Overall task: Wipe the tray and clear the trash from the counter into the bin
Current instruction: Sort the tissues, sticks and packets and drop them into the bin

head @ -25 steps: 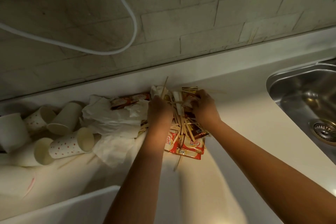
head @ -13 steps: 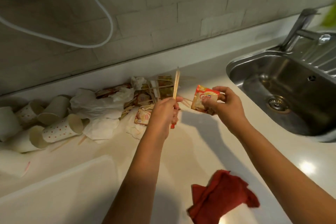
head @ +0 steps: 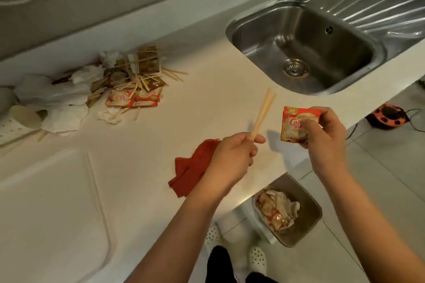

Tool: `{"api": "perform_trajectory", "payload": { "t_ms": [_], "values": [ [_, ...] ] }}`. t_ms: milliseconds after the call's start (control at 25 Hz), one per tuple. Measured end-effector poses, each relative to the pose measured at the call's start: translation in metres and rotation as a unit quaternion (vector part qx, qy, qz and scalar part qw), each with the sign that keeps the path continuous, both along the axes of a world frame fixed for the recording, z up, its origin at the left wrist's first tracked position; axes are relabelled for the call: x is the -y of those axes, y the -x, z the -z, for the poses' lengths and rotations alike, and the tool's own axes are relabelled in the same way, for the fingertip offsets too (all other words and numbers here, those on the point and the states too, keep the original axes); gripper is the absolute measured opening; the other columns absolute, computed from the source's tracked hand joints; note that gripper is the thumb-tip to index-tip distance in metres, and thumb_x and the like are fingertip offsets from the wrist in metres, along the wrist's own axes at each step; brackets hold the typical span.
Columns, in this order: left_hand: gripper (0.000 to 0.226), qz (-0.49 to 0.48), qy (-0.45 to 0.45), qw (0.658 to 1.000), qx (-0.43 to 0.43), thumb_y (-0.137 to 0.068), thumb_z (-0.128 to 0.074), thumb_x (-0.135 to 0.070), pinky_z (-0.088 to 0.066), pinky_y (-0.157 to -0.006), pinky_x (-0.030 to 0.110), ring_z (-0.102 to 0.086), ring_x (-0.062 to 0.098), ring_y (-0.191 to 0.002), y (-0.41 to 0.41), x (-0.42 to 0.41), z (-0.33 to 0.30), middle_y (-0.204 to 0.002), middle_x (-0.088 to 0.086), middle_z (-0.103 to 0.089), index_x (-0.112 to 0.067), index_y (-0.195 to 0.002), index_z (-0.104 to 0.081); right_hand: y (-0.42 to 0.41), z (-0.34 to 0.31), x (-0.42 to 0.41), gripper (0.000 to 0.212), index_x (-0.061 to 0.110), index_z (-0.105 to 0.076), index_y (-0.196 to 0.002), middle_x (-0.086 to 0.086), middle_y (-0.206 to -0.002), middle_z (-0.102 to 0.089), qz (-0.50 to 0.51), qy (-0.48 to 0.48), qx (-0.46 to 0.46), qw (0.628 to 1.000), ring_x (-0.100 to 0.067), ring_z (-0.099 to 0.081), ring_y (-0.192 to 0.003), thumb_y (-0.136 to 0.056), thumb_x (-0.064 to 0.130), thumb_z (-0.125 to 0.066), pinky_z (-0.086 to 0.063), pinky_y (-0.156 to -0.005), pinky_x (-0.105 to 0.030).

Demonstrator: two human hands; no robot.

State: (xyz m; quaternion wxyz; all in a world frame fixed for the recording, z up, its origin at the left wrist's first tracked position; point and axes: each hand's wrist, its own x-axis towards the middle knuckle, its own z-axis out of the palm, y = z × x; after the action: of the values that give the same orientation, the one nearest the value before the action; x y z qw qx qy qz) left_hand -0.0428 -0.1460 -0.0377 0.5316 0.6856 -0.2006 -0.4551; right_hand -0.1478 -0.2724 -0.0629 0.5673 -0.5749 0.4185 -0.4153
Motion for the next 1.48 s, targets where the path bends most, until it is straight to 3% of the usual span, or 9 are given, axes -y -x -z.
{"api": "perform_trajectory", "payload": {
  "t_ms": [200, 520, 640, 760, 920, 1080, 1200, 1320, 1480],
  "values": [
    [0.032, 0.147, 0.0, 0.989, -0.021, -0.097, -0.037, -0.003, -0.032, -0.045, 0.014, -0.038, 0.0, -0.046, 0.077, -0.005, 0.043, -0.066, -0.007, -0.053, -0.024, -0.088, -0.06, 0.094, 0.05, 0.002, 0.033, 0.038, -0.058, -0.074, 0.013, -0.073, -0.058, 0.14, 0.011, 0.046, 0.989, -0.008, -0.057, -0.07, -0.081, 0.009, -0.046, -0.051, -0.06, -0.029],
    [0.021, 0.173, -0.228, 0.956, 0.068, -0.096, -0.044, -0.012, -0.045, -0.063, 0.028, -0.059, 0.014, -0.066, 0.138, -0.016, 0.146, -0.086, 0.006, -0.07, -0.011, -0.09, -0.064, 0.184, 0.172, -0.024, 0.012, 0.013, -0.054, -0.092, -0.012, -0.086, -0.058, 0.089, -0.154, -0.213, 0.961, -0.025, -0.056, -0.069, -0.089, 0.001, -0.052, -0.044, -0.039, -0.014],
    [0.025, 0.198, -0.337, 0.913, 0.113, -0.094, -0.047, -0.013, -0.048, -0.078, 0.029, -0.064, 0.028, -0.098, 0.136, -0.018, 0.18, -0.104, 0.014, -0.07, -0.002, -0.097, -0.07, 0.188, 0.191, -0.034, 0.01, 0.013, -0.054, -0.092, -0.009, -0.086, -0.059, 0.051, -0.166, -0.269, 0.947, -0.032, -0.059, -0.077, -0.088, 0.004, -0.054, -0.049, -0.052, -0.03],
    [0.028, 0.234, -0.377, 0.887, 0.131, -0.092, -0.049, -0.014, -0.05, -0.084, 0.034, -0.063, 0.031, -0.104, 0.136, -0.006, 0.188, -0.112, 0.017, -0.067, 0.0, -0.107, -0.067, 0.183, 0.191, -0.036, 0.01, 0.011, -0.055, -0.096, 0.003, -0.079, -0.055, 0.015, -0.177, -0.307, 0.935, -0.034, -0.062, -0.087, -0.088, 0.006, -0.055, -0.054, -0.071, -0.043],
    [0.038, 0.213, -0.325, 0.921, 0.031, -0.094, -0.051, -0.03, -0.046, -0.086, 0.031, -0.054, 0.028, -0.115, 0.141, 0.011, 0.176, -0.122, 0.004, -0.057, -0.011, -0.127, -0.054, 0.18, 0.197, -0.038, 0.045, 0.01, -0.052, -0.125, -0.006, -0.117, -0.05, -0.04, -0.159, -0.371, 0.914, -0.023, -0.053, -0.107, -0.084, 0.017, -0.066, -0.047, -0.091, -0.036],
    [0.013, 0.22, -0.287, 0.932, 0.034, -0.09, -0.054, -0.021, -0.044, -0.072, 0.025, -0.05, 0.016, -0.081, 0.142, 0.011, 0.176, -0.086, -0.004, -0.053, -0.026, -0.078, -0.056, 0.183, 0.194, -0.043, 0.032, 0.007, -0.055, -0.118, -0.001, -0.092, -0.051, -0.06, -0.172, -0.341, 0.922, -0.014, -0.05, -0.076, -0.086, 0.005, -0.059, -0.044, -0.064, -0.021],
    [0.021, 0.223, -0.258, 0.94, 0.027, -0.09, -0.052, -0.015, -0.037, -0.056, 0.018, -0.052, 0.012, -0.079, 0.144, 0.009, 0.168, -0.096, 0.002, -0.059, -0.017, -0.107, -0.064, 0.179, 0.191, -0.048, 0.026, 0.01, -0.057, -0.111, 0.005, -0.082, -0.049, -0.06, -0.17, -0.312, 0.933, -0.015, -0.051, -0.074, -0.086, 0.003, -0.056, -0.043, -0.062, -0.021],
    [0.033, 0.206, -0.208, 0.956, 0.018, -0.089, -0.053, -0.013, -0.041, -0.061, 0.018, -0.057, 0.015, -0.089, 0.142, 0.014, 0.145, -0.111, 0.006, -0.062, -0.013, -0.122, -0.059, 0.166, 0.178, -0.048, 0.026, 0.014, -0.057, -0.11, 0.001, -0.088, -0.054, -0.059, -0.142, -0.283, 0.947, -0.015, -0.053, -0.073, -0.086, 0.003, -0.056, -0.043, -0.062, -0.021],
    [0.026, 0.192, -0.125, 0.973, -0.01, -0.091, -0.055, -0.014, -0.044, -0.061, 0.017, -0.055, 0.005, -0.071, 0.133, 0.015, 0.101, -0.086, -0.004, -0.061, -0.013, -0.117, -0.06, 0.144, 0.133, -0.038, 0.025, 0.018, -0.056, -0.104, 0.004, -0.084, -0.055, -0.041, -0.056, -0.213, 0.975, -0.019, -0.054, -0.076, -0.087, 0.001, -0.053, -0.044, -0.059, -0.015]
  ]
}}
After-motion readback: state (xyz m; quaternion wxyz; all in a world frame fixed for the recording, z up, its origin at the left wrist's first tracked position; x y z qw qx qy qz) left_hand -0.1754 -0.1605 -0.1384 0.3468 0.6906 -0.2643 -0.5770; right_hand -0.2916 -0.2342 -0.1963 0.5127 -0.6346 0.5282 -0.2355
